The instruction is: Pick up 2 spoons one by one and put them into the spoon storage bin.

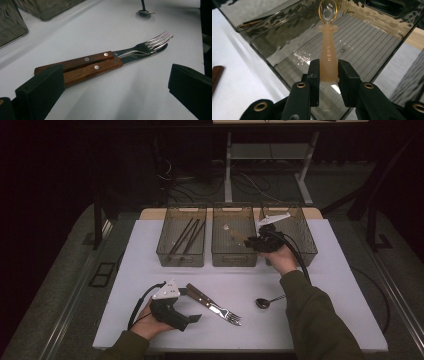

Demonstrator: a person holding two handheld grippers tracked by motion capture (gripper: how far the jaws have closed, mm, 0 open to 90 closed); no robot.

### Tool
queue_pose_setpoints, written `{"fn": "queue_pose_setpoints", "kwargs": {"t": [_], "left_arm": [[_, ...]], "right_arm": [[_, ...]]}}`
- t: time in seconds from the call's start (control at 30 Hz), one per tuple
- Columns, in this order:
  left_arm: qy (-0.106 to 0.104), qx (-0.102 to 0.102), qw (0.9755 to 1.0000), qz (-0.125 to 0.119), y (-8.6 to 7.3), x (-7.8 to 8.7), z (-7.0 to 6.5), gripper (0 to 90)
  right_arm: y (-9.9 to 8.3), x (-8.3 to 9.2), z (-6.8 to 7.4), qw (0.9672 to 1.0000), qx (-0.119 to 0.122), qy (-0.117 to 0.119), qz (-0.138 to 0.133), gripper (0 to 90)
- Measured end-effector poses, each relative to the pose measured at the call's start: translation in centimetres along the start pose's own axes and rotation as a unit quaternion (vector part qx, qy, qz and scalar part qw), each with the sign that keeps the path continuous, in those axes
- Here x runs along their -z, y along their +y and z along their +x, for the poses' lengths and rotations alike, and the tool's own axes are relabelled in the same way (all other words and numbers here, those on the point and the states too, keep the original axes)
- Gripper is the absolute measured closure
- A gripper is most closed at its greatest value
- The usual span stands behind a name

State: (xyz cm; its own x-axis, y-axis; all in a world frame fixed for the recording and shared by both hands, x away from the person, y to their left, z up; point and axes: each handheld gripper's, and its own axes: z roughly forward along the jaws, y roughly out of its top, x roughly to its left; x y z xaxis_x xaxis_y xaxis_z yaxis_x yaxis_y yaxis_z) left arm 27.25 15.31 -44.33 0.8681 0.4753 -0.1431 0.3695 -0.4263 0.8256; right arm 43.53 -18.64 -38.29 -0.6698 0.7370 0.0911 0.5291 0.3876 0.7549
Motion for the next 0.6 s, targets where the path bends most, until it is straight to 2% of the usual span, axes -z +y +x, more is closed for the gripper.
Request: {"fn": "queue_pose_setpoints", "kwargs": {"t": [0.13,0.6], "left_arm": [[0.0,-0.002,1.0,0.0,0.0,0.0,0.0,0.0],[-0.003,-0.01,0.9999,0.003,0.0,0.0,0.1,0.0]], "right_arm": [[0.4,-0.8,0.0,0.9998,0.003,-0.008,0.018,72.6],[0.7,-2.2,-0.1,0.9989,0.002,-0.016,0.044,72.1]]}}
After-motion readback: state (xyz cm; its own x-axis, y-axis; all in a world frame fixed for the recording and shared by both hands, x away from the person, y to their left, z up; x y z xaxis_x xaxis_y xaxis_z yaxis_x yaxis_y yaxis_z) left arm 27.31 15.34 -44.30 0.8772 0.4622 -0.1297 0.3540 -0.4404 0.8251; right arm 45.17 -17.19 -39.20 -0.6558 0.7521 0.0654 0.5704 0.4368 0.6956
